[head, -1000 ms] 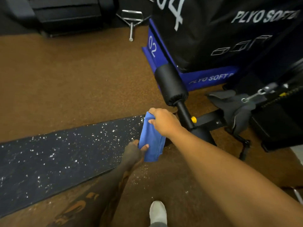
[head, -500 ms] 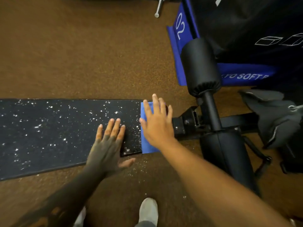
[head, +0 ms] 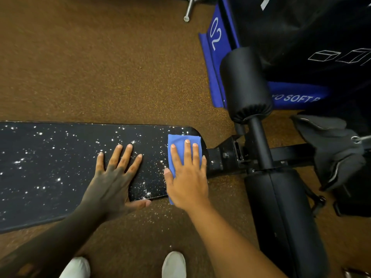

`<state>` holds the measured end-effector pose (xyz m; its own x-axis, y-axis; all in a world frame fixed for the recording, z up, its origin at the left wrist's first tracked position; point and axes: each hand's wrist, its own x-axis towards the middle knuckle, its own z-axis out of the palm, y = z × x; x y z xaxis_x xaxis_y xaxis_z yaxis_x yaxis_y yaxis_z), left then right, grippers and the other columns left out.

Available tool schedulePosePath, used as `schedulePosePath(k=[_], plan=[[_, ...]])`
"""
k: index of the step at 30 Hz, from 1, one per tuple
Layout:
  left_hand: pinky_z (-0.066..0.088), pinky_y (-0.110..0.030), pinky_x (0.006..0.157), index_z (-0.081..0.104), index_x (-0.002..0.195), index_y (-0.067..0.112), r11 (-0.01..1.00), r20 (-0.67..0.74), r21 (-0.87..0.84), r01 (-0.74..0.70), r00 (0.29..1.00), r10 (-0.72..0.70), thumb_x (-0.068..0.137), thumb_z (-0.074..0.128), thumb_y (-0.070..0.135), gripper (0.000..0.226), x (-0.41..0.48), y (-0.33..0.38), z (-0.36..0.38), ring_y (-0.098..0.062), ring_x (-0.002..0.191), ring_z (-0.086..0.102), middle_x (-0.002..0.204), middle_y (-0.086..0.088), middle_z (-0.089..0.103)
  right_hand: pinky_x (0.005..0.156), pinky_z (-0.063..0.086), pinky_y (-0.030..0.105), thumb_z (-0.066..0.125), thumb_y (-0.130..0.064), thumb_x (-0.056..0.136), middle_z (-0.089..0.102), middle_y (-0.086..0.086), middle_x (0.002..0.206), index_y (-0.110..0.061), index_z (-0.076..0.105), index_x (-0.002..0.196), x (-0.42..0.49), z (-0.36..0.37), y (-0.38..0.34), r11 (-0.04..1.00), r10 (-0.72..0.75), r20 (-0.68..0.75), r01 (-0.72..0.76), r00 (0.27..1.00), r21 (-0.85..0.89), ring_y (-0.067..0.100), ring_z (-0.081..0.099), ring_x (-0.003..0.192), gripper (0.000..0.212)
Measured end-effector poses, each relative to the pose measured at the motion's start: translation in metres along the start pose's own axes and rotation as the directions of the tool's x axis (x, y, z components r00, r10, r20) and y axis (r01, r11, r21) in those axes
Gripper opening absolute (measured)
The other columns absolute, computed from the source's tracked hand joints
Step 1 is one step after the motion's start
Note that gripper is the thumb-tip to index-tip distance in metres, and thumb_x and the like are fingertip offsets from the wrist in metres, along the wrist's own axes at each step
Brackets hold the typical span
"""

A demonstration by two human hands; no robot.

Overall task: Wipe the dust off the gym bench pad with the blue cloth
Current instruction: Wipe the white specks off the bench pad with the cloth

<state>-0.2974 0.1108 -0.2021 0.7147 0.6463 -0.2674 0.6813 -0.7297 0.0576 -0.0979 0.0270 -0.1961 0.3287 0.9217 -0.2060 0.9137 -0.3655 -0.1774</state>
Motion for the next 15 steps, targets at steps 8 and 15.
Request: schedulePosePath(k=[8, 15], plan=[[0.013, -0.073, 0.114, 0.023, 0.155, 0.009, 1.0, -0.004, -0.009, -0.008, 1.0, 0.008, 0.057, 0.034, 0.101, 0.135, 0.0, -0.004, 0.001, -0.038, 0.153, 0.008, 0.166, -0.017, 0.009, 0.122, 0.006, 0.053, 0.025, -0.046, 0.099, -0.006, 0.011, 0.166, -0.032, 0.006, 0.158, 0.026, -0.003, 0.012, 0.995, 0.097, -0.019, -0.097, 0.995, -0.004, 0.033, -0.009, 0.152, 0.063], [0.009, -0.073, 0.115, 0.02, 0.156, 0.01, 1.0, -0.004, -0.01, 0.009, 1.0, -0.009, 0.053, 0.039, 0.101, 0.138, 0.001, -0.003, 0.0, -0.037, 0.153, 0.006, 0.166, -0.016, 0.007, 0.122, 0.007, 0.049, 0.032, -0.045, 0.1, -0.006, 0.01, 0.166, -0.03, 0.007, 0.158, 0.027, -0.001, 0.018, 0.985, 0.171, -0.035, -0.169, 0.985, 0.038, 0.032, -0.006, 0.152, 0.064]])
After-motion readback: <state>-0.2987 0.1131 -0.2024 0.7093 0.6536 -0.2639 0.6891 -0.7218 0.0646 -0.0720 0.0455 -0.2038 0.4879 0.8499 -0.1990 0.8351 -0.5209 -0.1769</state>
